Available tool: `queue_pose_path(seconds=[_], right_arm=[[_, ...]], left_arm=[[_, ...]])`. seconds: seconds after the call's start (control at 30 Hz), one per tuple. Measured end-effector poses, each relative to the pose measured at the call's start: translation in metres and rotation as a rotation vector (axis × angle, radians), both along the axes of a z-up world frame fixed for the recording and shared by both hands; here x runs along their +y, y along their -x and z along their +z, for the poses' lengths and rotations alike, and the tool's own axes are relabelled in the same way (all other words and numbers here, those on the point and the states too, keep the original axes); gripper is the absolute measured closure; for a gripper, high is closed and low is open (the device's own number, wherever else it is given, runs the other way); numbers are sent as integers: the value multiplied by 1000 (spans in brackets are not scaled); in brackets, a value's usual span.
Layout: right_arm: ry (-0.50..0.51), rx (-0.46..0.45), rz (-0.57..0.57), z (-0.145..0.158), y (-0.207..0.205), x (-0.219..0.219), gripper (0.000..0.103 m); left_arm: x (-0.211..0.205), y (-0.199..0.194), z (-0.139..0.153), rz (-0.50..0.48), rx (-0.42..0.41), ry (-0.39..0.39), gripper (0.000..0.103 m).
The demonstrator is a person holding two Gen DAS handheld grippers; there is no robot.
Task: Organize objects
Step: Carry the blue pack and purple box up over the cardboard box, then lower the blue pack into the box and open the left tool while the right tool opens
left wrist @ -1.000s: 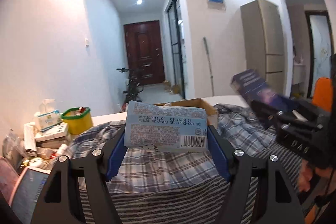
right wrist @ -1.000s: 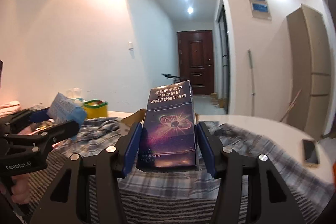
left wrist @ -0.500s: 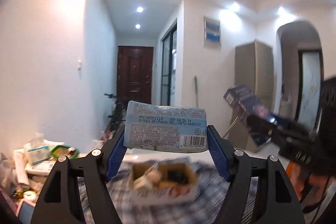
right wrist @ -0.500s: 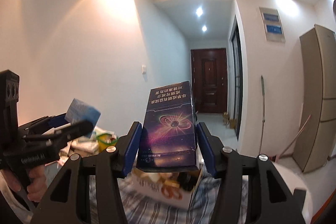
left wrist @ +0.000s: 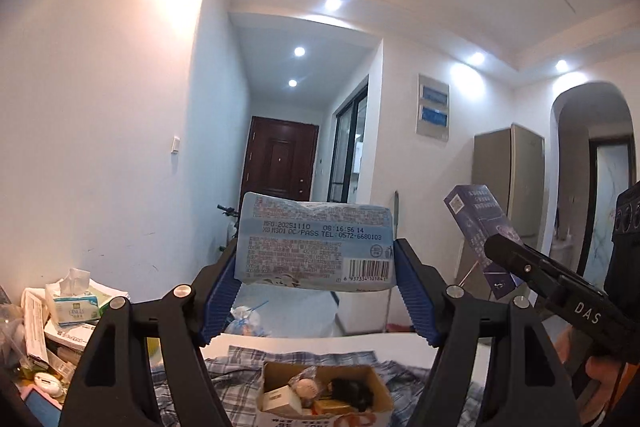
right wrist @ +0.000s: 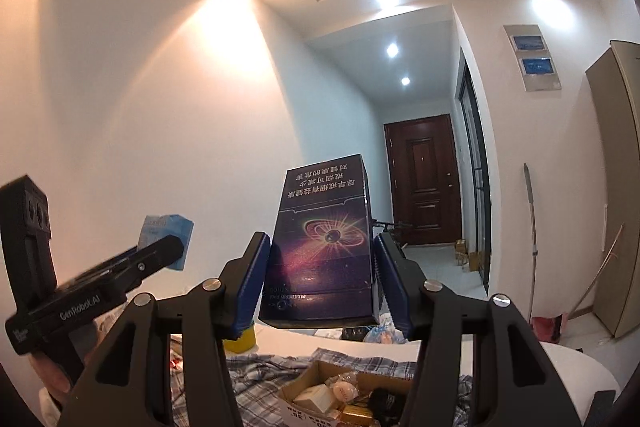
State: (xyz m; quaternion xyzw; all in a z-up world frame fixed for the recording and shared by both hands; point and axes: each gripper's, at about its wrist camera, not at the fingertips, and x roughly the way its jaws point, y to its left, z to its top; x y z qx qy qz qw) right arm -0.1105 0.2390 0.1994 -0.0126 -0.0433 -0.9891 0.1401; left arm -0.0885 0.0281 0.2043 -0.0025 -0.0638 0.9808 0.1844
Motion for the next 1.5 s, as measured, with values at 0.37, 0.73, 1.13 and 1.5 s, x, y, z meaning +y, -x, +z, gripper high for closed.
queue_pose_path(seconds=[0.37, 0.73, 1.13, 1.5], right_arm=[[32, -149, -17, -28, 48, 25, 50], [-30, -153, -88, -29, 66, 24, 66], [-57, -474, -68, -85, 157, 35, 70], [-89, -627, -43, -123, 186, 31, 70]], left_arm=[[24, 34, -15, 19, -70, 57, 29], [40, 66, -38, 8, -161, 110, 29], [82, 143, -103, -49, -477, 230, 29], [105, 191, -166, -117, -705, 291, 29]])
